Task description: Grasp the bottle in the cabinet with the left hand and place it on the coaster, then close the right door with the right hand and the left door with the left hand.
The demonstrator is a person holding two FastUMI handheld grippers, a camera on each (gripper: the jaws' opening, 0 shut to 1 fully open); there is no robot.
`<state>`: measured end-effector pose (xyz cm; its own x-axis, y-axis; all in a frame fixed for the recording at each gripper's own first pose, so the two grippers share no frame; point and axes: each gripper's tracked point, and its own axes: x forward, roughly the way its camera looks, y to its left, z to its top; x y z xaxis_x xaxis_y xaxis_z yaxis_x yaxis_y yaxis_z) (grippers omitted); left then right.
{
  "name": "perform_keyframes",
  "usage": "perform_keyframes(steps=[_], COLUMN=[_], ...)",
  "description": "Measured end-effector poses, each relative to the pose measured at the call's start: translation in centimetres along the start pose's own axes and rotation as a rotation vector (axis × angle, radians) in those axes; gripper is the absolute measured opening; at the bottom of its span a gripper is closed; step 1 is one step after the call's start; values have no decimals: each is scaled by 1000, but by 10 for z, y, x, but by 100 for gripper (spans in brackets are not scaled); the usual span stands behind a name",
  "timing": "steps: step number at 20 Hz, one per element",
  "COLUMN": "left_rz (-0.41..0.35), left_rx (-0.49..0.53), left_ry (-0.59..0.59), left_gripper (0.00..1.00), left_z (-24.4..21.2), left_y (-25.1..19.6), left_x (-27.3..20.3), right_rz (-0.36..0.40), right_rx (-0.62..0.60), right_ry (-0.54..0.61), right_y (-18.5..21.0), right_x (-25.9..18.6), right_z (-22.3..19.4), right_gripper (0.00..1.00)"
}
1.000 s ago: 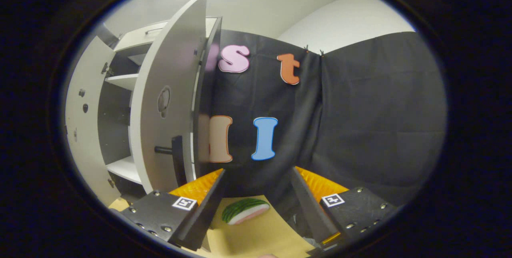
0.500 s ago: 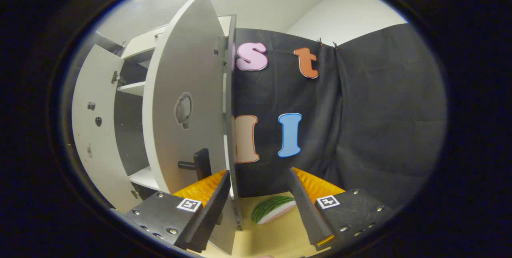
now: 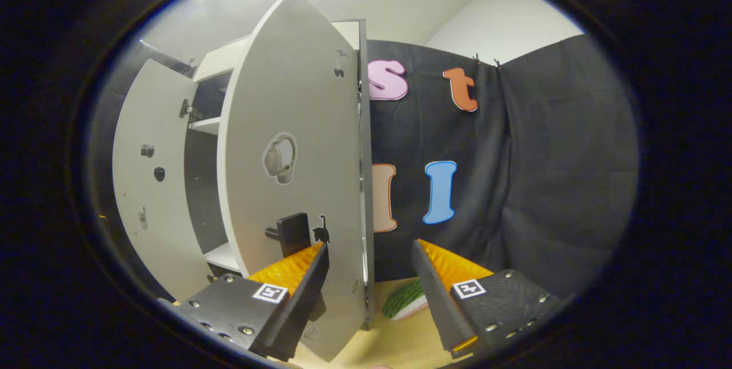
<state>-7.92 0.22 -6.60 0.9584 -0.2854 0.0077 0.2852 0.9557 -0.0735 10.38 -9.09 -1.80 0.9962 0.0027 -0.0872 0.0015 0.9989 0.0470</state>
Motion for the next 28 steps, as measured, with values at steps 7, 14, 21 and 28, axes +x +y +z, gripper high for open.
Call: perform_keyframes(steps=[7,14,21,28], left_rz=[64,193,397,480], left_rx=[12,31,53,-34], left_ry=[7,36,71,71], left_gripper=[96,96,94,94], left_z=[2,-2,-4,0], left_y=[25,85,184,228], left_x=[-3,-10,-11,16], right_rz=[40,159,195,261], right_rx=[34,70,1,46], right_ry=[42,25,1,-90], right_y=[31,75,90,101], right_x=[9,4,-22,-62], right_z=[-5,-9,-10,16], right_gripper=[90,91,94,98])
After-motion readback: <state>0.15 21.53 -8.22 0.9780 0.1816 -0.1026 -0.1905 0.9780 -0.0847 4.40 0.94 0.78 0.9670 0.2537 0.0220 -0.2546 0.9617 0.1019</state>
